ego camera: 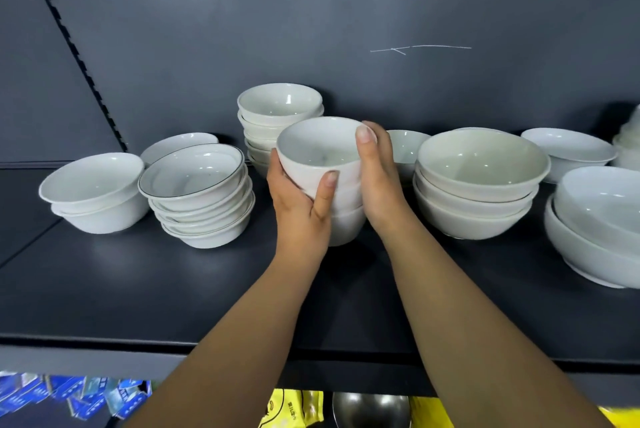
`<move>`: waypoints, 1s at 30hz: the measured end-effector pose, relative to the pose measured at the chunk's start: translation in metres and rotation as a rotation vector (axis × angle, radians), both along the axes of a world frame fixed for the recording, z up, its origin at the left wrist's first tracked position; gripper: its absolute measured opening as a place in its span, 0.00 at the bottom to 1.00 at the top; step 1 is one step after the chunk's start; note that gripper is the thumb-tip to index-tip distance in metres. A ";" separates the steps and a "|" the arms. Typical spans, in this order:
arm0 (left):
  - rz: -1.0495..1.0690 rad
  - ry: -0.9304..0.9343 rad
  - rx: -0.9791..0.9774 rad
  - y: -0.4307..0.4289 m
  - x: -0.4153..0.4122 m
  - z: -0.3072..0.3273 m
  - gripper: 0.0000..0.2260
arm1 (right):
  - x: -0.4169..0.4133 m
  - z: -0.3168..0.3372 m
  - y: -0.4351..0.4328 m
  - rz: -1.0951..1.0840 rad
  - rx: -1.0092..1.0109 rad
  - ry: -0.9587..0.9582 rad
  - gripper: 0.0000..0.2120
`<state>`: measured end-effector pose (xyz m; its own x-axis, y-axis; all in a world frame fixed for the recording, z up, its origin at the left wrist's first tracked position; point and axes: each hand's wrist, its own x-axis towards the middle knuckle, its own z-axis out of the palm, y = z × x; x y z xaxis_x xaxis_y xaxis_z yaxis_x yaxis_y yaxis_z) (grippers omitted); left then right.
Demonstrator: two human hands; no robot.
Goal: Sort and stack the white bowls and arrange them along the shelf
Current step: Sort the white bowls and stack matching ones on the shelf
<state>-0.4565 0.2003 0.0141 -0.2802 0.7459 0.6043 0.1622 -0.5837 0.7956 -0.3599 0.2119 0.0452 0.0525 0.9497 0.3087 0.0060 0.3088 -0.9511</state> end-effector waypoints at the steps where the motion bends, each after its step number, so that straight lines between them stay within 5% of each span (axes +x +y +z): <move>1: 0.004 -0.006 0.007 0.001 0.000 0.000 0.39 | 0.000 0.000 0.000 -0.003 0.002 0.003 0.14; 3: -0.011 -0.022 0.008 0.002 -0.001 -0.001 0.39 | -0.003 -0.001 -0.001 -0.030 0.014 0.006 0.10; 7: -0.028 0.012 -0.045 0.000 -0.003 -0.002 0.45 | -0.007 -0.008 -0.009 -0.117 0.038 -0.037 0.20; 10: -0.006 0.052 -0.037 -0.004 -0.008 -0.003 0.40 | 0.001 -0.009 -0.031 -0.214 0.103 -0.054 0.21; 14: 0.108 0.113 0.111 -0.033 -0.006 0.004 0.32 | 0.040 0.000 -0.070 -0.414 0.235 -0.080 0.25; 19: -0.053 0.400 0.370 -0.068 0.025 0.014 0.25 | 0.091 0.027 -0.097 -0.638 0.256 -0.081 0.15; 25: -0.266 0.583 -0.047 -0.054 0.058 0.018 0.35 | 0.143 0.066 -0.058 -0.533 -0.002 -0.501 0.19; 30: -0.334 0.435 -0.367 -0.035 0.080 0.017 0.47 | 0.174 0.072 -0.006 -0.189 -0.366 -0.739 0.34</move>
<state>-0.3763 0.1652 0.0313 0.2146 0.9294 0.3002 0.3709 -0.3619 0.8553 -0.1855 0.2058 0.1167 0.1264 0.9920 0.0009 0.6863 -0.0868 -0.7222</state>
